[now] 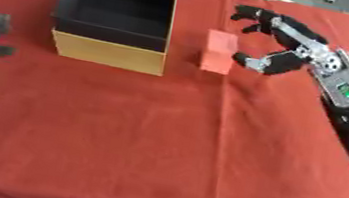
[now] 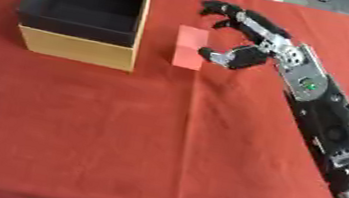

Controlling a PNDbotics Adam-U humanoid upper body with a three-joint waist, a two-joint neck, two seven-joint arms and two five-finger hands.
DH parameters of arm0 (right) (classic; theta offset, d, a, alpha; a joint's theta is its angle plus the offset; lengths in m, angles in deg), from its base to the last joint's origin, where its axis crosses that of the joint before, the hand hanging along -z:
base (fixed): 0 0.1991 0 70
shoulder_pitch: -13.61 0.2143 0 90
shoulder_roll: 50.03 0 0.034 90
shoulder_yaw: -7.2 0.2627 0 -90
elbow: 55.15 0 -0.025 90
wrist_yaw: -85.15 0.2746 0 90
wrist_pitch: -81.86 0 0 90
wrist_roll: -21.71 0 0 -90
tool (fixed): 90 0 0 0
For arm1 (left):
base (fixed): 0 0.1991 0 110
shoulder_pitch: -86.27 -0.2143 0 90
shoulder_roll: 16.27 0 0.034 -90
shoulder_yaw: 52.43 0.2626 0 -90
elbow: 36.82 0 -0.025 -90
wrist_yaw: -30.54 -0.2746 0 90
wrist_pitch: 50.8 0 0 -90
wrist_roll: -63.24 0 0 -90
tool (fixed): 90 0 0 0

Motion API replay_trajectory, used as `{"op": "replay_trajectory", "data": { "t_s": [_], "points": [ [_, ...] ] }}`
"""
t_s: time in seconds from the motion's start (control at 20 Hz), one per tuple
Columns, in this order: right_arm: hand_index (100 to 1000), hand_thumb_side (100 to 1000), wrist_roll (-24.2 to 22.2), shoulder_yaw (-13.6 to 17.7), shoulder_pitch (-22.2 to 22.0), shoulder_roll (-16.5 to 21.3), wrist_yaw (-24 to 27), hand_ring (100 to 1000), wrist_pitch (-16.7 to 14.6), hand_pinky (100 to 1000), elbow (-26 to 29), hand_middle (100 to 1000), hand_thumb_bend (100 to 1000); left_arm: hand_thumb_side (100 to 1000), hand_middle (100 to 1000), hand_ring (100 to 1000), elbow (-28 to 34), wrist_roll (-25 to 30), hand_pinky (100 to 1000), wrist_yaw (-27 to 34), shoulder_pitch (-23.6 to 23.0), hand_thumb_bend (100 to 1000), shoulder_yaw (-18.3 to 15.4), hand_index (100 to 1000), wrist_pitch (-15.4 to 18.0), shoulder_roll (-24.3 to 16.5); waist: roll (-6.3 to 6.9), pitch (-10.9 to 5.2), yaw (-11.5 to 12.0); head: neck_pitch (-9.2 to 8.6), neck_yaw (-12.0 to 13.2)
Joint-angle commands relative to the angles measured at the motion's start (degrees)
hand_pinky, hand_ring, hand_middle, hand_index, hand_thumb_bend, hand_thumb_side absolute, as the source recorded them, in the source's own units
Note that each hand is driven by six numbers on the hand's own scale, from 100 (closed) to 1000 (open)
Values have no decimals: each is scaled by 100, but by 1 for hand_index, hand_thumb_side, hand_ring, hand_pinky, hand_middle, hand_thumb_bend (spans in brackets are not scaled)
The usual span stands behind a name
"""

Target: Pick up objects on the table and place them in the box.

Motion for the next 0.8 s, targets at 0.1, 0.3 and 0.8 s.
{"op": "replay_trajectory", "data": {
  "t_s": [0.1,0.3,0.8],
  "points": [
    [1000,279,18,78,147,49,-224,1000,-57,856,-118,871,342,421,926,1000,72,27,908,-3,102,100,25,917,15,-99,22,-73,26,35,-26],
    [1000,280,108,126,191,8,-403,1000,-96,857,-265,872,340,421,926,1000,70,36,908,-3,109,100,32,917,17,-97,21,-68,48,35,-45],
    [1000,285,231,149,197,-74,-711,1000,-163,858,-494,867,337,422,926,1000,72,42,909,-6,120,100,32,917,18,-97,20,-50,57,35,-61]
  ]
}}
